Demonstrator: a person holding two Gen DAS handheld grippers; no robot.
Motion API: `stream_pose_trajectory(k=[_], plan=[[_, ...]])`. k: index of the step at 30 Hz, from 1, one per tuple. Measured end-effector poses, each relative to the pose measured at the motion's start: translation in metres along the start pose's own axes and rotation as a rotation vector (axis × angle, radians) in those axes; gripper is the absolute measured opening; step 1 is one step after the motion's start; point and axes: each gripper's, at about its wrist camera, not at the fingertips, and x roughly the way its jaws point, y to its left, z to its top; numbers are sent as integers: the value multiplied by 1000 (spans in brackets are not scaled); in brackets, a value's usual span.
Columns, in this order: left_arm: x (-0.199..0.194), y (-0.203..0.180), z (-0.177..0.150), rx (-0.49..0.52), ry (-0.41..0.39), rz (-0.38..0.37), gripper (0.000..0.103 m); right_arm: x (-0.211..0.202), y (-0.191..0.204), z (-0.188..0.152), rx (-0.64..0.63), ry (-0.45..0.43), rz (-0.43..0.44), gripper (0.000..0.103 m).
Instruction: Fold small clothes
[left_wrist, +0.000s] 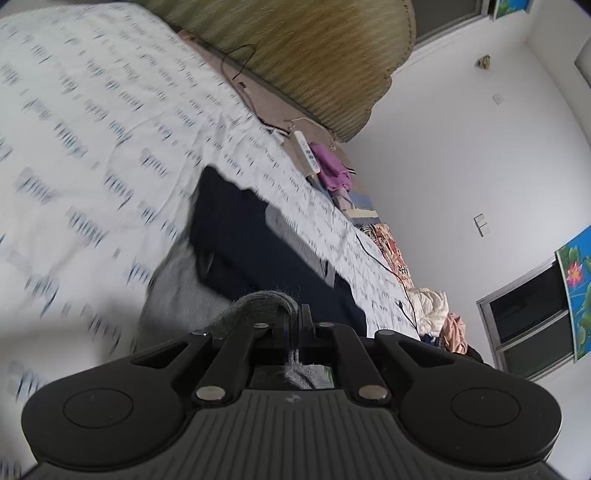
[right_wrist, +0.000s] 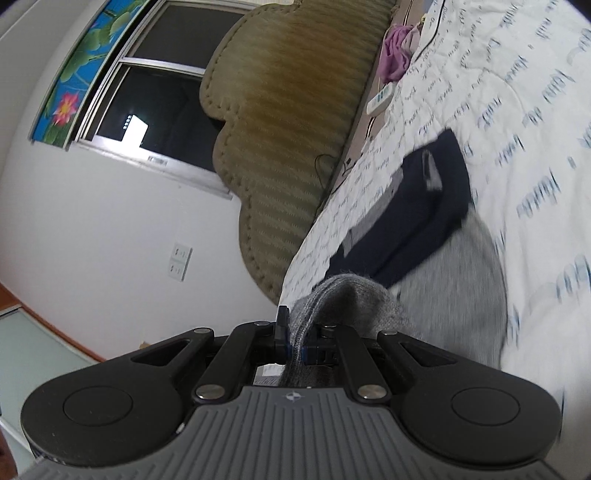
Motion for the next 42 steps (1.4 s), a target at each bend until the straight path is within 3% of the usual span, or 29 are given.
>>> stream_pose_trajectory(k=[7, 15, 17, 18, 19, 20, 22, 24, 27, 30, 32, 35, 39, 42], plan=[[54, -17, 53, 62, -39, 3, 4, 48, -20, 63, 6, -5, -12, 10], [146, -13, 108, 81, -88, 100, 4, 119, -53, 132, 31, -39, -92, 13], [175, 1, 118, 92, -78, 88, 7, 138, -72, 146, 79, -65, -154, 23], [188, 9, 120, 79, -47, 122, 14, 147, -83, 150, 117, -64, -195, 46], [199, 19, 121, 30, -3, 173, 19, 155, -92, 153, 149, -50, -250, 62], [205, 28, 120, -18, 36, 203, 30, 160, -99, 154, 168, -43, -301, 62], [200, 39, 111, -22, 44, 185, 37, 160, -99, 149, 137, -41, -307, 65], [186, 38, 103, 38, 8, 212, 50, 153, -89, 140, 63, -33, -294, 64], [159, 23, 88, 152, -90, 300, 54, 139, -67, 127, -93, -16, -358, 62], [140, 1, 60, 276, -140, 433, 64, 121, -52, 112, -134, -3, -357, 63], [127, -6, 35, 314, -142, 518, 64, 106, -45, 93, -145, 6, -357, 67], [96, 8, -3, 231, -133, 518, 64, 76, -36, 62, -169, -5, -376, 68], [53, 41, -47, -19, -146, 445, 64, 28, -38, 15, -87, -32, -365, 68], [32, 49, -69, -110, -197, 375, 65, 4, -43, -11, -12, -56, -358, 69]])
